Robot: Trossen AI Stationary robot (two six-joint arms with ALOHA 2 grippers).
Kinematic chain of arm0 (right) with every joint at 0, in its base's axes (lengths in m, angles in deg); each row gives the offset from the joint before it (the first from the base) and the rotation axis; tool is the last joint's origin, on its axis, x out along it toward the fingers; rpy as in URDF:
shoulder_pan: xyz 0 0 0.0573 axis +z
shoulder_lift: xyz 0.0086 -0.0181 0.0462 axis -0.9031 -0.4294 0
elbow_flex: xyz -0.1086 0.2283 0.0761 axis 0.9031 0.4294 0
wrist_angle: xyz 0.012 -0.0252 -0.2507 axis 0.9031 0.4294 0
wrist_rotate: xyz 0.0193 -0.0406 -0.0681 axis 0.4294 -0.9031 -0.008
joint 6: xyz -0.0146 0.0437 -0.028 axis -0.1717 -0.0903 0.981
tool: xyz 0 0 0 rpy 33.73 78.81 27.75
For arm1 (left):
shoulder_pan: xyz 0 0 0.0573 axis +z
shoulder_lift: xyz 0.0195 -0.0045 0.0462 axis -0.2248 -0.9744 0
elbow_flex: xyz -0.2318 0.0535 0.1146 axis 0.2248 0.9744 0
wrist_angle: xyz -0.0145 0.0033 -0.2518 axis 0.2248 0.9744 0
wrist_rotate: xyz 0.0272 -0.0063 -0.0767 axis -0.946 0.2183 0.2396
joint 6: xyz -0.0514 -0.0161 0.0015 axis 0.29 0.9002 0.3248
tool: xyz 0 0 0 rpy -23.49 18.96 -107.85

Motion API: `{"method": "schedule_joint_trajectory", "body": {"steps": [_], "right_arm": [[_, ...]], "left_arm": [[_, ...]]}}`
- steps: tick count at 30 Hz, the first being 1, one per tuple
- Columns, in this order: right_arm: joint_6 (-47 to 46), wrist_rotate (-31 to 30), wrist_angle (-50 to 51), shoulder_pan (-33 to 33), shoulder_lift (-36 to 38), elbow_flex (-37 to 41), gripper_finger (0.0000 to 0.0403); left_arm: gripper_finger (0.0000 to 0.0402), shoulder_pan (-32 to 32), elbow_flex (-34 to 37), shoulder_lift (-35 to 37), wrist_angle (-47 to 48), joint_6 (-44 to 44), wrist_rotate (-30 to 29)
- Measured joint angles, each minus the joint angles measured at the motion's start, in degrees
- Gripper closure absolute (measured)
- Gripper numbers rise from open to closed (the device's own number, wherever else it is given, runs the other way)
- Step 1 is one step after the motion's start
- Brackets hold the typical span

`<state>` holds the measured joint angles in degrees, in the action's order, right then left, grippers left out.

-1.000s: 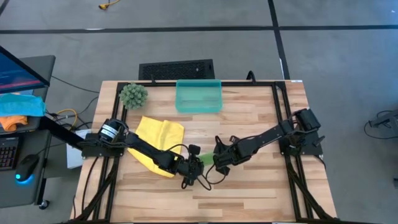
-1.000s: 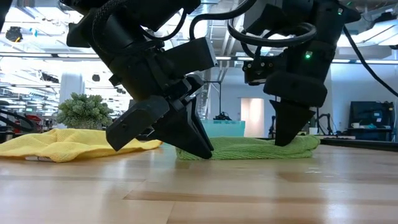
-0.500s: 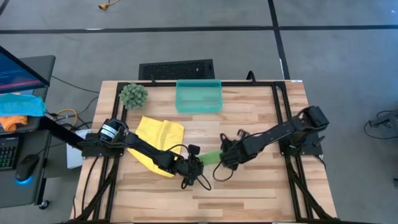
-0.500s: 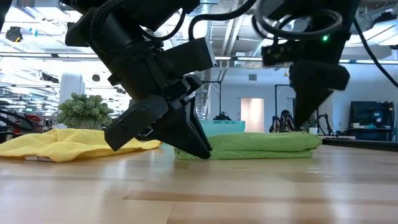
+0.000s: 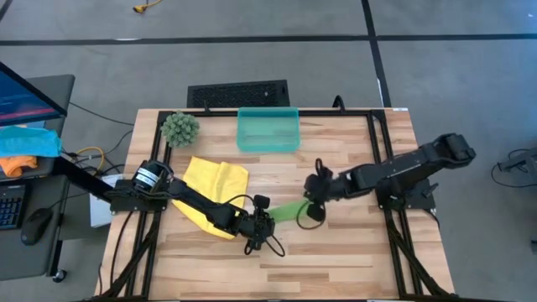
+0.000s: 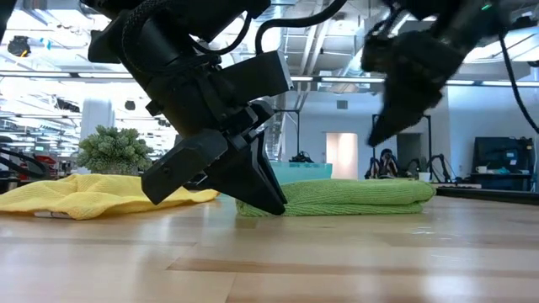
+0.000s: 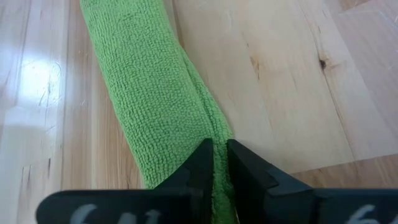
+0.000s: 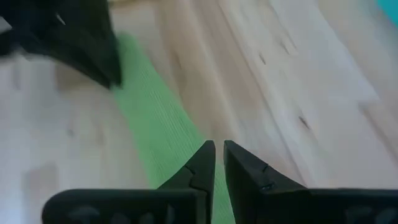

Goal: Roll microfiber towels into tight, uniform cylinder then place into a basket
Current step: Roll the green microfiber cloth, then put the green microfiber cloth into the blue bin

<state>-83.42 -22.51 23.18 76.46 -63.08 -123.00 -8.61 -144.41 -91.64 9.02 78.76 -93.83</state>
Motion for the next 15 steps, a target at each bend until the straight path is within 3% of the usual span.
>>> {"method": "schedule_joint_trajectory", "body": {"steps": [8, 15], "right_arm": [[7.2, 15.7, -5.8, -8.1, -5.3, -0.2, 0.0320], [11.7, 22.9, -7.0, -10.1, -13.6, -4.4, 0.0223]], "left_arm": [[0.0370, 0.0, 0.0, 0.0, -0.1, 0.1, 0.0], [0.0370, 0.0, 0.0, 0.0, -0.1, 0.1, 0.0]]}}
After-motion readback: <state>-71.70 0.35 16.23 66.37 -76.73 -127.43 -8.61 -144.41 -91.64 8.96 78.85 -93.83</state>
